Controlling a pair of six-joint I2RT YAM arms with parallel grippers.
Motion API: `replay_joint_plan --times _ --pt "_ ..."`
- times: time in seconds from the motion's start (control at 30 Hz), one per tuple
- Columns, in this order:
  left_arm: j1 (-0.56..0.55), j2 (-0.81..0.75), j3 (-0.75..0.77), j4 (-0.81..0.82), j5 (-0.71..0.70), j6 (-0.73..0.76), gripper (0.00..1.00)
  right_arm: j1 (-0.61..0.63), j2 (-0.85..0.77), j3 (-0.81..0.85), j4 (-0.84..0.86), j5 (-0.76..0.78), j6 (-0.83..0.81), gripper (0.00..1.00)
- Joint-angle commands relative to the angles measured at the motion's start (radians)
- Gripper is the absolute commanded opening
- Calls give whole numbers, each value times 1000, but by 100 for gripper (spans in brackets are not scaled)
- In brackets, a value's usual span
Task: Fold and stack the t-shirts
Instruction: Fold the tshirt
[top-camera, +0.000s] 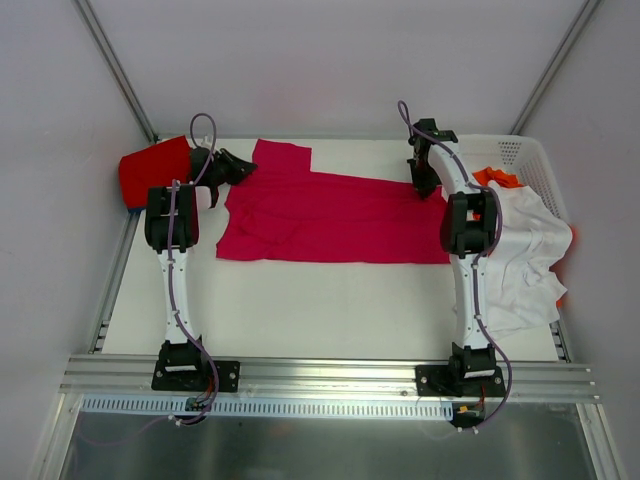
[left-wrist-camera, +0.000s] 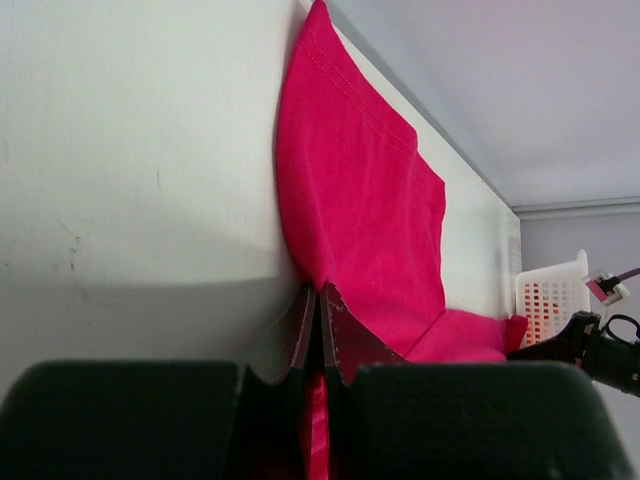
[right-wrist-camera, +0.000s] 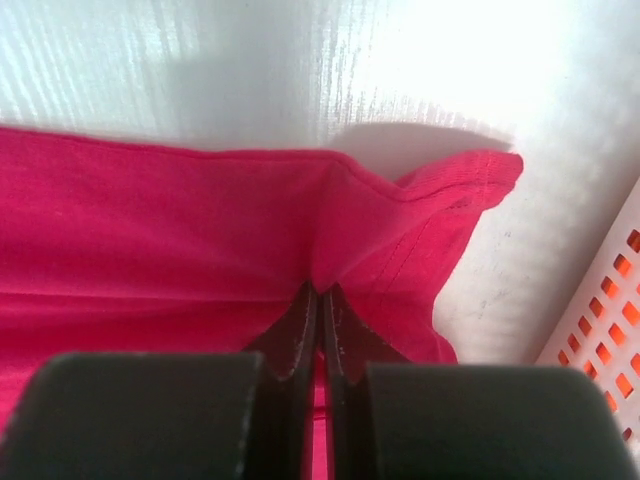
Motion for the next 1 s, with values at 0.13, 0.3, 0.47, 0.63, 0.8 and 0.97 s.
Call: replay_joint_plan --times 0.13,0.3,0.47,0.63,0.8,0.97 --pt "3 -62 9 -13 13 30 0 -11 -24 -71 -24 106 -19 0" --pt "-4 -155 -27 8 85 27 0 -13 -86 -95 25 160 -13 1" --pt "-30 -347 -57 -71 127 115 0 -13 -120 -85 53 195 1 1" --pt "-58 -505 -66 -202 151 235 0 -11 -170 -108 67 179 21 0" --pt "-69 -612 -135 -257 205 277 0 -2 -268 -195 71 145 39 0" --pt "-106 -711 -257 -286 205 332 0 22 -365 -314 71 145 47 1"
